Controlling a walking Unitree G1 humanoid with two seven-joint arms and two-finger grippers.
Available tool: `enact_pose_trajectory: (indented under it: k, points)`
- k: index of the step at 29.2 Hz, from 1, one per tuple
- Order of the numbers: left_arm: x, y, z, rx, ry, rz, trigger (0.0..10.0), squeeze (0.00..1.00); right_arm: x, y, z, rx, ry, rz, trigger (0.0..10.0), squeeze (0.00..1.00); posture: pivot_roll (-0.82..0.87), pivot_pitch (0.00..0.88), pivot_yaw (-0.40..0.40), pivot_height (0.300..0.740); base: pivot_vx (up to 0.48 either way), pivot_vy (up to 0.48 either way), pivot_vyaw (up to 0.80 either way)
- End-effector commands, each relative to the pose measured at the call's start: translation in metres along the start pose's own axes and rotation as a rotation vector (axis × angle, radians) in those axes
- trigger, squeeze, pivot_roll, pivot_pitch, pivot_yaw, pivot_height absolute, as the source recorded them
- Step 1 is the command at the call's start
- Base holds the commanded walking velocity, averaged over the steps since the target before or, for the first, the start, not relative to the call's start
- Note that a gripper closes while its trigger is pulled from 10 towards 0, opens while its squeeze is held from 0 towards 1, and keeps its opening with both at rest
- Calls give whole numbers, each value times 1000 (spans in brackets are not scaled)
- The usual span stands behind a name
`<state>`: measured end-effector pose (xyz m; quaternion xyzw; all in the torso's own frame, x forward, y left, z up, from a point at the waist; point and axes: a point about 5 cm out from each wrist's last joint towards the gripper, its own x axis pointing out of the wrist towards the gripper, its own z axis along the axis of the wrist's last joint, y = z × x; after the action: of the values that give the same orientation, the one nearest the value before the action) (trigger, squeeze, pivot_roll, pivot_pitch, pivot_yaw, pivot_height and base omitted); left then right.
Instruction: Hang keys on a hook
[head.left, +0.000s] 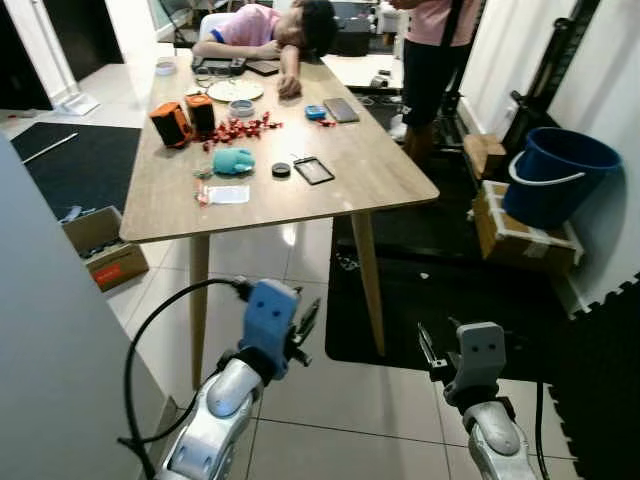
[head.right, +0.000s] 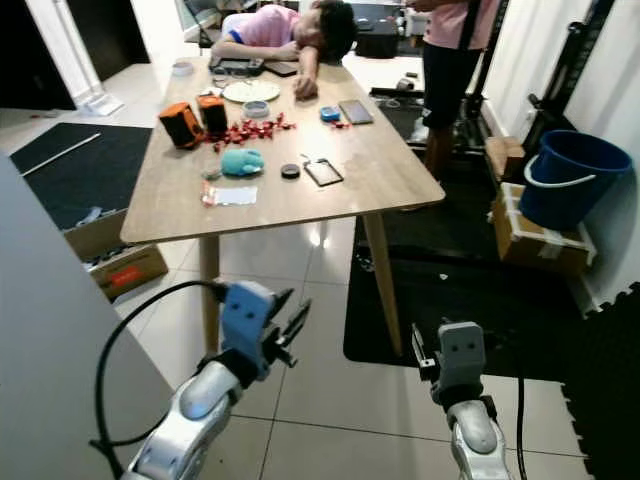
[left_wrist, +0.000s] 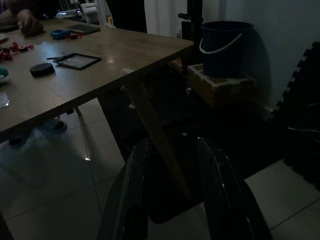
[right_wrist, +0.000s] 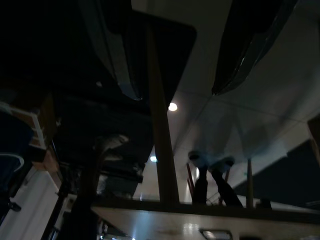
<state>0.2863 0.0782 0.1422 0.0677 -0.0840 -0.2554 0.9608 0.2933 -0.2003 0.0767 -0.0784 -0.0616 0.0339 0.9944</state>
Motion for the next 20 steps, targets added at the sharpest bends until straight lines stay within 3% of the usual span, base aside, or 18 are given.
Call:
enact_pose_trajectory:
  k: [1,3,4,6,7,8,13,20]
  points:
    - [1,-4,-6,13,38,-17,10000,0,-5,1,-4,11,22,13,10000,0,-12,120,53,740,0,0,0]
    - [-2,10,-11,69,94,52,10000,0,-8,24,3,30,1,128,10000,0,-20,119,64,740,0,0,0]
    - [-2,10,-11,69,94,52,10000,0,-8,24,3,30,1,128,10000,0,-20,119,64,740,0,0,0]
    - [-9,28,-15,109,132,150,10000,0,-7,52,16,48,-47,222,10000,0,-10,118,58,740,0,0,0]
    - [-9,28,-15,109,132,150,10000,0,-7,52,16,48,-47,222,10000,0,-10,118,58,740,0,0,0]
    - [-15,39,-15,131,140,210,10000,0,-4,64,25,52,-86,239,10000,0,-3,118,54,740,0,0,0]
    - [-28,53,-14,160,151,288,10000,0,2,78,44,60,-159,233,10000,0,29,117,36,740,0,0,0]
    - [-42,51,-14,155,169,285,10000,0,8,78,55,35,-193,240,10000,0,61,115,14,740,0,0,0]
